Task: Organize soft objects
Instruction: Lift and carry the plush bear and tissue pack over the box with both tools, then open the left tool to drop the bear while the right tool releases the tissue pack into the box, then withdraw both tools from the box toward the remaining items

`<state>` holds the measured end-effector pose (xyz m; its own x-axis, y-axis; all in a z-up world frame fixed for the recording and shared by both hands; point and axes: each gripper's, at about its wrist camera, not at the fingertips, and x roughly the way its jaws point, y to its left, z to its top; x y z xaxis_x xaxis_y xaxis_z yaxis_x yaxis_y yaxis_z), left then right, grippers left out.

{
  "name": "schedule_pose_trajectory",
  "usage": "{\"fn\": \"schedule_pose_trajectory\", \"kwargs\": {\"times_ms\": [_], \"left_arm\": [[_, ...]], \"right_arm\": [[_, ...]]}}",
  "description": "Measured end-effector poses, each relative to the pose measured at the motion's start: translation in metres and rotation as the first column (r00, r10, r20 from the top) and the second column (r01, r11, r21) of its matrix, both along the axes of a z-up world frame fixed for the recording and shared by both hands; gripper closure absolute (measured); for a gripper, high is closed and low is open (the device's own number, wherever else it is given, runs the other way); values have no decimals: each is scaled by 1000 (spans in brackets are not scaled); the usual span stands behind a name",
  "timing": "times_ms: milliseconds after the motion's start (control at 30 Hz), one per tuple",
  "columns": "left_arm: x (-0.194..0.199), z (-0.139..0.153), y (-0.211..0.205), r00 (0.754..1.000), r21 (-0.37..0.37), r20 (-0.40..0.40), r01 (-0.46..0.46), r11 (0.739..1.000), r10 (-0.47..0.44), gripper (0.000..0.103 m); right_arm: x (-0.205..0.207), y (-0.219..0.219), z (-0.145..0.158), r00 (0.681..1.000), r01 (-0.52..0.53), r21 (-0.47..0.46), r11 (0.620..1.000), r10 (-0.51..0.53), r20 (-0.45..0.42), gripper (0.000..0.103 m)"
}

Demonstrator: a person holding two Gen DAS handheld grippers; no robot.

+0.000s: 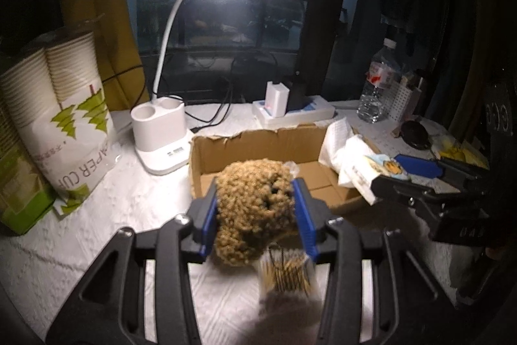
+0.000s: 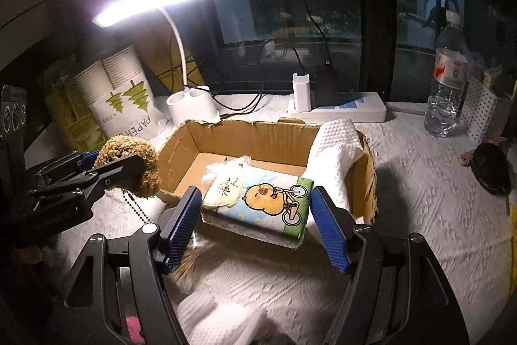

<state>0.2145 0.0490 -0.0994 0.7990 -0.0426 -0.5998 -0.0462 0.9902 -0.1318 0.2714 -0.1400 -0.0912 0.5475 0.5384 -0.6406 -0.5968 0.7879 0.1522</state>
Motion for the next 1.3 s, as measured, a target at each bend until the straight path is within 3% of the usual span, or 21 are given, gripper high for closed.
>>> {"fn": "schedule_pose_trajectory", "kwargs": {"times_ms": [233, 667, 1033, 1167, 1300], "left_arm": [[27, -13, 2, 1000, -8, -18, -3, 1000, 3, 59], [57, -57, 6, 992, -13, -128, -4, 1000, 2, 58], [55, -56, 6, 989, -10, -147, -18, 1000, 16, 49], [48, -48, 8, 992, -28, -122, -14, 1000, 11, 29], [40, -40, 10, 994, -30, -105, -26, 999, 22, 29]], "right_arm": [[20, 11, -14, 1000, -12, -6, 1000, 11, -25, 30], [47, 28, -51, 994, -19, -63, 998, 12, -105, 30], [45, 28, -49, 994, -4, -80, 997, -5, -110, 30], [40, 27, -42, 995, 3, -78, 997, -11, -94, 29], [33, 26, -34, 997, 10, -80, 997, -16, -79, 29]]}}
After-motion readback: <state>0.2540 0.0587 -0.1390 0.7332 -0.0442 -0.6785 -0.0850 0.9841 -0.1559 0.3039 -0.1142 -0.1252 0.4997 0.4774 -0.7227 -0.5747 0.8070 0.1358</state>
